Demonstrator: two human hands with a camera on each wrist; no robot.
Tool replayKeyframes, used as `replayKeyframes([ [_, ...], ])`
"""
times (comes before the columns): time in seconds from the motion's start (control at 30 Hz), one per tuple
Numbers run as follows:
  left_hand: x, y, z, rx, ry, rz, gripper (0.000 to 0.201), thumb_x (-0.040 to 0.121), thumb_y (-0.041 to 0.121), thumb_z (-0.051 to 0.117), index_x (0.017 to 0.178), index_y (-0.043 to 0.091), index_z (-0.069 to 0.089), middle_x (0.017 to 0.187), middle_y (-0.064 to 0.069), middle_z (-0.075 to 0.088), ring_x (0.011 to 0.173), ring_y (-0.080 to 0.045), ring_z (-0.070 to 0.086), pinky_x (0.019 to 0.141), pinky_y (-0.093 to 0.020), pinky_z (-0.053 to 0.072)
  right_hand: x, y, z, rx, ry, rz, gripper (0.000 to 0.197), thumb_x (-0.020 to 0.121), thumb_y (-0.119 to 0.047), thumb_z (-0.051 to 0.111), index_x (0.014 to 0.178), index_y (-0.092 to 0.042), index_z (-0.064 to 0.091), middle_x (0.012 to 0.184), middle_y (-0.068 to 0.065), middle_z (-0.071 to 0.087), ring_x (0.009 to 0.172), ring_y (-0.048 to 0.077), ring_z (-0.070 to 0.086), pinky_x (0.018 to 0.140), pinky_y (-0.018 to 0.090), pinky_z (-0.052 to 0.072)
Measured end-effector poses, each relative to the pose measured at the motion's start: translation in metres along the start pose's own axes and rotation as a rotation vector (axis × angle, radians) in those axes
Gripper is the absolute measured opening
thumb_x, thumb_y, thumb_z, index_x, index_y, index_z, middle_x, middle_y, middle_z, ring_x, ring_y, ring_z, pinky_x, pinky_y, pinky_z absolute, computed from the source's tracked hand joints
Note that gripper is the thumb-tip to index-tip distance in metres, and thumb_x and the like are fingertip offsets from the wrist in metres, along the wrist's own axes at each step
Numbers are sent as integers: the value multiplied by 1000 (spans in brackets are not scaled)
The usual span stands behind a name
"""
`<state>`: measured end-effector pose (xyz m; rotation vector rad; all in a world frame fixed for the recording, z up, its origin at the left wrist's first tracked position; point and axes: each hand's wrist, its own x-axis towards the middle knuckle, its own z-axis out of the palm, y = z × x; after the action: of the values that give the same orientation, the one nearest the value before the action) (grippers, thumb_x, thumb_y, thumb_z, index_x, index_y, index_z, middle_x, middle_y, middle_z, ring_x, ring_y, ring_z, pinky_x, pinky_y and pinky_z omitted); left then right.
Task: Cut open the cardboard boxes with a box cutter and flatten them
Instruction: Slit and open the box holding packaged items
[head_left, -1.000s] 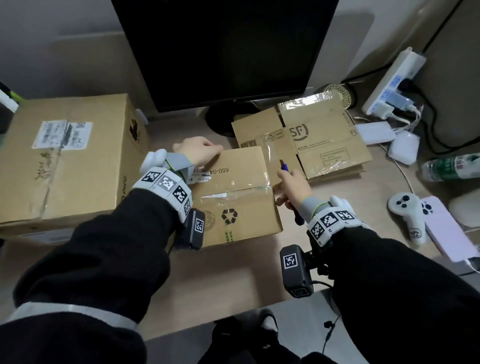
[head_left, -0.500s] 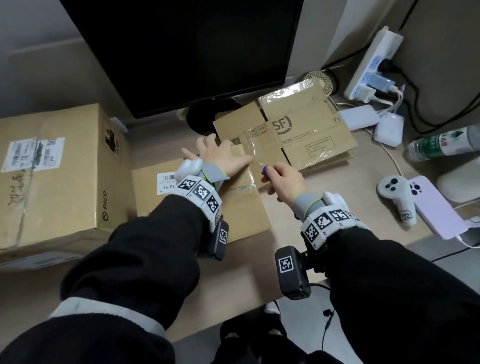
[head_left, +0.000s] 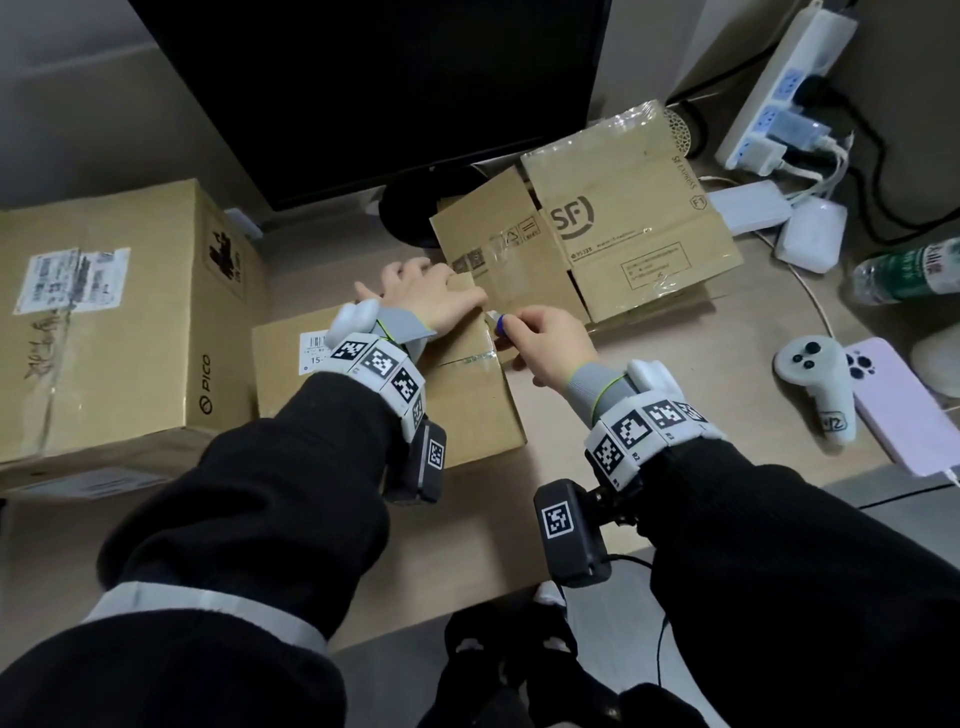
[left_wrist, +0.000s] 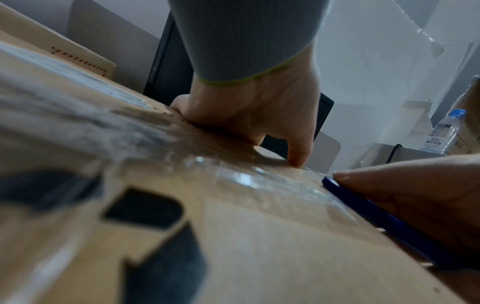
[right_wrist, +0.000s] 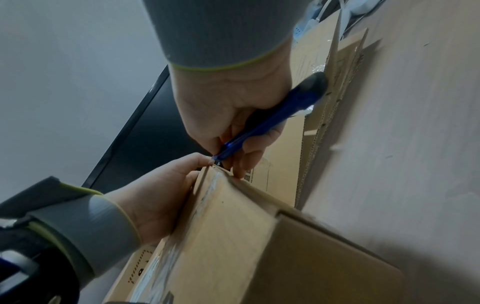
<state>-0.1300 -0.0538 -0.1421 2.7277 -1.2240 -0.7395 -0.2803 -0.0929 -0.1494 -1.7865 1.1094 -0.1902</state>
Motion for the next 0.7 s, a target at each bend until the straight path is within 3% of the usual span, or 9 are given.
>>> replayKeyframes([
  [0.2, -5, -5, 8, 15, -20, 20, 56, 84, 60, 45, 134, 33, 47, 152, 6, 29, 143, -22, 13, 110, -64, -4, -1, 2, 6, -54, -21, 42, 27, 92, -28, 46, 82, -13, 66, 91, 11, 73, 79, 32, 69, 69, 42, 58],
  [0.47, -7, -7, 10, 42, -49, 20, 57, 85, 62, 43, 133, 33, 47, 152, 2, 30, 144, -24, 11, 110, -65, -7, -7, 5, 9, -39, -37, 81, 31, 92, -27, 46, 88, -10, 71, 86, 6, 74, 78, 27, 71, 57, 31, 56],
  [0.6, -6, -8, 12, 56, -55, 12, 58, 85, 64, 43, 133, 34, 47, 154, 4, 28, 147, -25, 2, 107, -67, -12, -12, 9, 8, -8, -49, 75, 28, 93, -26, 46, 90, -12, 71, 88, 5, 74, 64, 13, 69, 43, 19, 46],
  [0.7, -6, -8, 12, 72, -50, 21, 59, 85, 64, 42, 135, 33, 46, 155, 3, 27, 147, -26, 2, 106, -67, -13, -15, 9, 8, 4, -36, 71, 27, 94, -26, 45, 90, -16, 70, 89, 5, 74, 66, 14, 70, 45, 20, 46],
])
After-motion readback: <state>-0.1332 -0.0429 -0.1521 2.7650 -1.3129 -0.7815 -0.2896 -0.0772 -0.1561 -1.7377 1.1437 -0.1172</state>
